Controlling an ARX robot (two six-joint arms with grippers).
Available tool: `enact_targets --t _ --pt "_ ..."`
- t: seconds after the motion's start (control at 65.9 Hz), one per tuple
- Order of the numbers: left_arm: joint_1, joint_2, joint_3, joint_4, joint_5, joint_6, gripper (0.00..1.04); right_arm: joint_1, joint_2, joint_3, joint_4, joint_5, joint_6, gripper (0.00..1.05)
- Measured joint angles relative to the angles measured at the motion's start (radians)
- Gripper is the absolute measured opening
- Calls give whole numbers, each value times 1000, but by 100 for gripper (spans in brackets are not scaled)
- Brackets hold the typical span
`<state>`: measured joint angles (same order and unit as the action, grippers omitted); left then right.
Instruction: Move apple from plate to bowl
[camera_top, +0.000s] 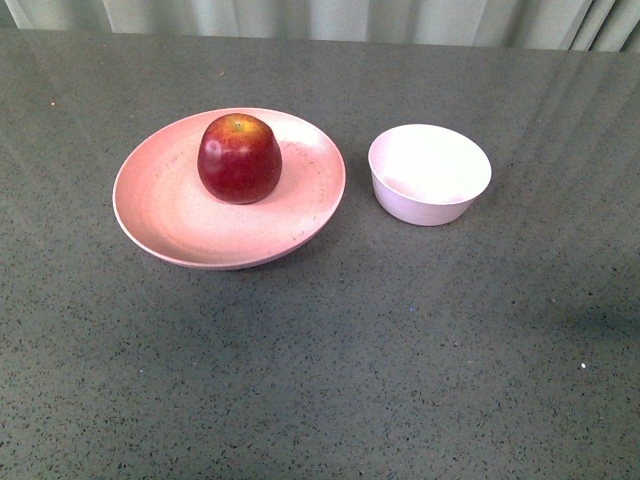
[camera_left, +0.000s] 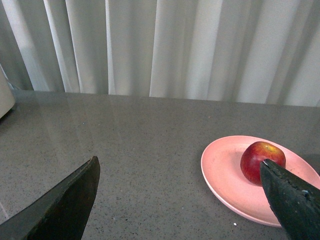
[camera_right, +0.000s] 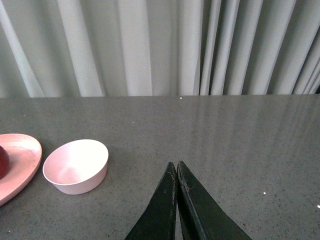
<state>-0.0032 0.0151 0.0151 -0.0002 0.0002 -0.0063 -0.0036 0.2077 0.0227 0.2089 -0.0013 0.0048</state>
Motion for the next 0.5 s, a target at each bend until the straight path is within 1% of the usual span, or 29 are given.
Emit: enact_targets --t 0.121,0.152,0.213,0.501 --pt "0 0 0 0 0 0 96 0 -30 0 -31 0 0 2" --pt "0 0 0 0 0 0 96 0 -61 0 -66 1 0 2" --pt "0 0 0 0 0 0 96 0 -155 0 -188 2 -1 2" --pt "0 0 0 0 0 0 96 0 -201 0 -208 2 -1 2"
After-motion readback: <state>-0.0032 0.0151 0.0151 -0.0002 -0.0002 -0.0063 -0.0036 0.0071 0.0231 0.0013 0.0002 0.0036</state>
